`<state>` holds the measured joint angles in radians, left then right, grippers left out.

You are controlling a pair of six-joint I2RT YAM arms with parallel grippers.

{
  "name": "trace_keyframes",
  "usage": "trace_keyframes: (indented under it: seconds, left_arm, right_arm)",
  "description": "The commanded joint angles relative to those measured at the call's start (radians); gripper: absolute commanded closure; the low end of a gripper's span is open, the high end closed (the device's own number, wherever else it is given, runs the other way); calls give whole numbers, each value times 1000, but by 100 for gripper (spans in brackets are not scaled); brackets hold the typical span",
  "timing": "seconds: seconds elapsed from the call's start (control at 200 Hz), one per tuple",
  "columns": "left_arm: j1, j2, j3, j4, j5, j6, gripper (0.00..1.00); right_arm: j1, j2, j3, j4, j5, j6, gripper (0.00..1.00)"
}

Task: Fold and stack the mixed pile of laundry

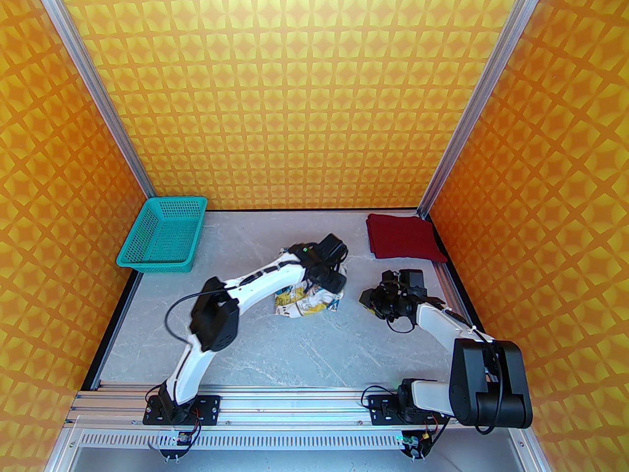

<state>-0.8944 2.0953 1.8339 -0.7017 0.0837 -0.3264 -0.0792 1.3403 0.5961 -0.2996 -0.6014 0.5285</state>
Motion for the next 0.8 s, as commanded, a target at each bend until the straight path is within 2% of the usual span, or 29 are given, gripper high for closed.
trace_keyframes:
  seconds: [0.0,0.105,0.18,0.275,0.395,0.485,0.55,0.62,0.69,0.795]
  left_arm:
    - [5,-161,-89,295,164,-69,17]
    - [37,-281,-226,361,179,-85,22]
    - [92,-335,-292,342,179,-118,30]
    - [168,-347,-394,312,195,-133,46]
    - [228,-324,-460,296,210,-124,52]
    - [289,-318,-519,312,211,-147,53]
    - [315,-328,-552,315,209,-150,53]
    - [317,-346,-562,300,202,-123,51]
    - [274,-378,-560,302,193,-25,47]
    - [167,-389,-530,285,153,224,34]
  right_arm:
    - [-2,-43,35,-31,35,-12,63]
    - [0,-102,88,-108,65,-41,63]
    - [31,-129,143,-151,78,-61,63]
    - [139,-105,233,-177,104,-59,63]
    - [279,24,326,-109,110,-14,63]
    - [344,145,378,-64,121,-12,64]
    - [346,230,391,-41,120,1,64]
    - [345,294,405,-65,177,-13,65]
    - [326,341,386,-56,200,-3,65]
    - [285,371,332,46,88,55,65]
